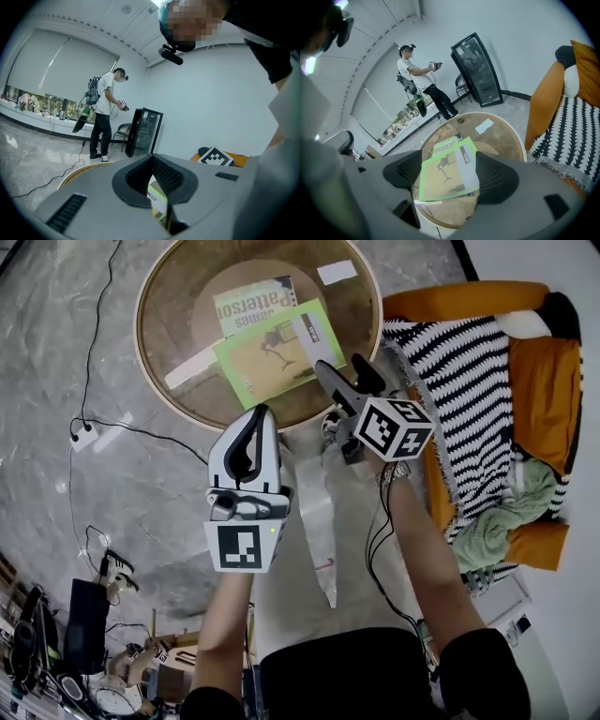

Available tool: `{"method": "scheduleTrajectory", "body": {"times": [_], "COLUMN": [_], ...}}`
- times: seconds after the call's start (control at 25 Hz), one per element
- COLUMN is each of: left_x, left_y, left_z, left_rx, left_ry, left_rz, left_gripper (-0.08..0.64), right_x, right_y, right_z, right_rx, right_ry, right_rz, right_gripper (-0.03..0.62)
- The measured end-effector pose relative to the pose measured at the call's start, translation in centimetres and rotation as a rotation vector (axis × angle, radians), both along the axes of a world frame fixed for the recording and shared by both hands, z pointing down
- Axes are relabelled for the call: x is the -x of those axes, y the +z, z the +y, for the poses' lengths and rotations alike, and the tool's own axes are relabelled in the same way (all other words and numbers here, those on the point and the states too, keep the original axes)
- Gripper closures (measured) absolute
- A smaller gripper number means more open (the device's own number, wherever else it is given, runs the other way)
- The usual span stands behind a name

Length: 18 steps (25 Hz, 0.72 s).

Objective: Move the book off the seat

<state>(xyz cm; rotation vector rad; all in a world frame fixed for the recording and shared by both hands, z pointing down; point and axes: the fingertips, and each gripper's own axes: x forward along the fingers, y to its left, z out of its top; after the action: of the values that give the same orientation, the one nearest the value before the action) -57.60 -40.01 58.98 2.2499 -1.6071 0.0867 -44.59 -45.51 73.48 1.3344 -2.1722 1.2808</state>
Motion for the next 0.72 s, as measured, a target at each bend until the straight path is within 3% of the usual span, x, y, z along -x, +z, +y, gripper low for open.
{"method": "scheduleTrajectory", "body": {"times": [0.12, 0.28, 0.6, 0.72], "left_x": [-0.1, -0.2, -0.9, -1.2], "left_y": [-0.8, -2.1, -5.5, -7.4], "left_z": [0.4, 0.9, 1.6, 2.0], "left_rx": [-0.007, -0.016, -0.041, -0.052], "left_ry": [0.002, 0.007, -0.002, -0.016], "left_rz": [0.002, -0.004, 0.007, 0.02], "left_gripper": [0.549, 0.549, 0.549, 0.549], "right_x": [0.1, 0.0, 0.2, 0.3], "right_y": [-1.7, -4.5, -11.3, -14.5], "right_z": [0.4, 1.2, 2.7, 3.4], "right_rx": [-0.023, -0.063, -0.161, -0.209], "right_ry": [-0.007, 0.003, -0.025, -0.058], "right_rz": [-0.006, -0.017, -0.065, -0.068], "right_gripper": [0.243, 0.376, 0.54, 0.565]}}
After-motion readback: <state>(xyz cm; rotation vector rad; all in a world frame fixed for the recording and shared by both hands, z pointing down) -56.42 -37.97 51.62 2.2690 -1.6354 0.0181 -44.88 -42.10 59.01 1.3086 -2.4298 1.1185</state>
